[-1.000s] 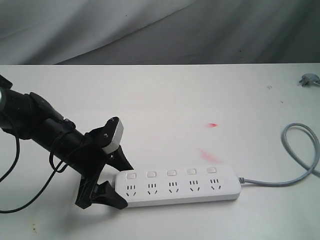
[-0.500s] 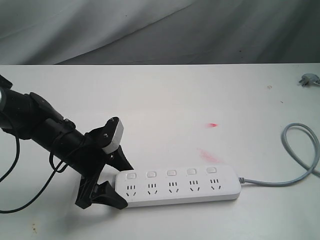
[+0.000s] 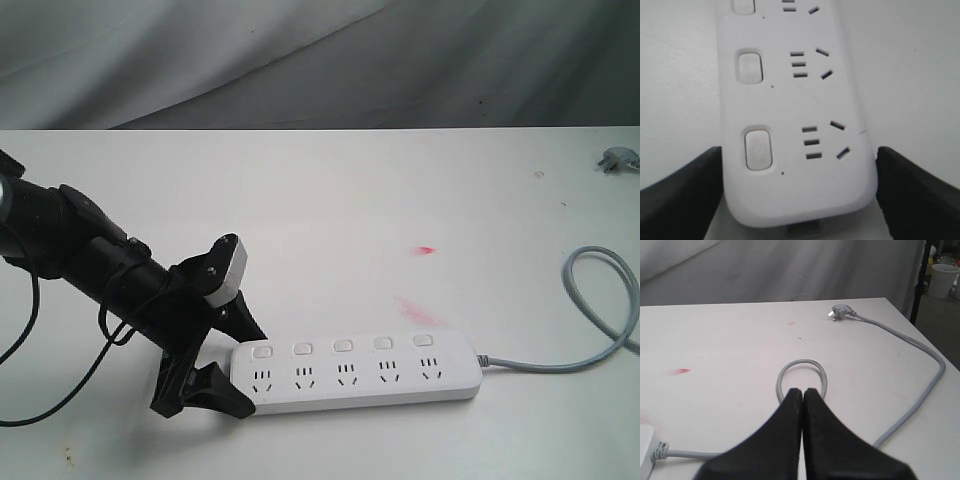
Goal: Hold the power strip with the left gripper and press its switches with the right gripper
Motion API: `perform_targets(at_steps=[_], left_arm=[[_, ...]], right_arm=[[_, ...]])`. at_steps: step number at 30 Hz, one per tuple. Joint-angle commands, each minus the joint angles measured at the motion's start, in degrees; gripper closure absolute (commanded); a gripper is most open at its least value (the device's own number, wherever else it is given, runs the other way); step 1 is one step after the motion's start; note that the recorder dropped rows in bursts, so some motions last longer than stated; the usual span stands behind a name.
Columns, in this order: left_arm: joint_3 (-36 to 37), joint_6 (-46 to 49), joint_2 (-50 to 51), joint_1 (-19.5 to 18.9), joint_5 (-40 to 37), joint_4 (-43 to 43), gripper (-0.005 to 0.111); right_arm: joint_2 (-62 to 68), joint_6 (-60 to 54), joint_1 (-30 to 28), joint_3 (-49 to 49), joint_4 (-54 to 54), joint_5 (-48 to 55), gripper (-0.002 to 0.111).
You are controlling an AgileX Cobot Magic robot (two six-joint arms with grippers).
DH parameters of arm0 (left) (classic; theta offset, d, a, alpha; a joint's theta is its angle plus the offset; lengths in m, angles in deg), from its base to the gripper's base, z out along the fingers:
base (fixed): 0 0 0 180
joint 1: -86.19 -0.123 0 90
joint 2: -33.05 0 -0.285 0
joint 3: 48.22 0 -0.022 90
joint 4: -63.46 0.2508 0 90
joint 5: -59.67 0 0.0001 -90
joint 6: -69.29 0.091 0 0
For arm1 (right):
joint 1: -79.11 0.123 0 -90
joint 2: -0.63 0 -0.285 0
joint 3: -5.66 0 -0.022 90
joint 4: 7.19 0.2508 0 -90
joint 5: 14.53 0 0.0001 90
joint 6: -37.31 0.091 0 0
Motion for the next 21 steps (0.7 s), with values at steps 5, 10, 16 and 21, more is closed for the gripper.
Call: perform_targets(at_steps=[5, 10, 16, 21], left_arm=[[-0.3, 0.36, 0.22, 0.35, 0.32, -0.06, 0.105], [-0.3, 0.36, 0.22, 0.35, 0.32, -0.17, 0.105], [-0.3, -0.97, 0.22, 0.35, -0.34, 0.91, 0.098], [-0.3, -2.79, 0.22, 0.35, -0.47, 1.35, 0.055]], right_arm=[[-0.35, -0.67, -0.54, 0.22, 0.32, 0.03, 0.108], [-0.35, -0.67, -0.54, 0.22, 0.32, 0.03, 0.108], [-0.35, -0.67, -0.54, 0.22, 0.32, 0.03, 0.108], [-0.35, -0.67, -0.54, 0.22, 0.32, 0.03, 0.108]])
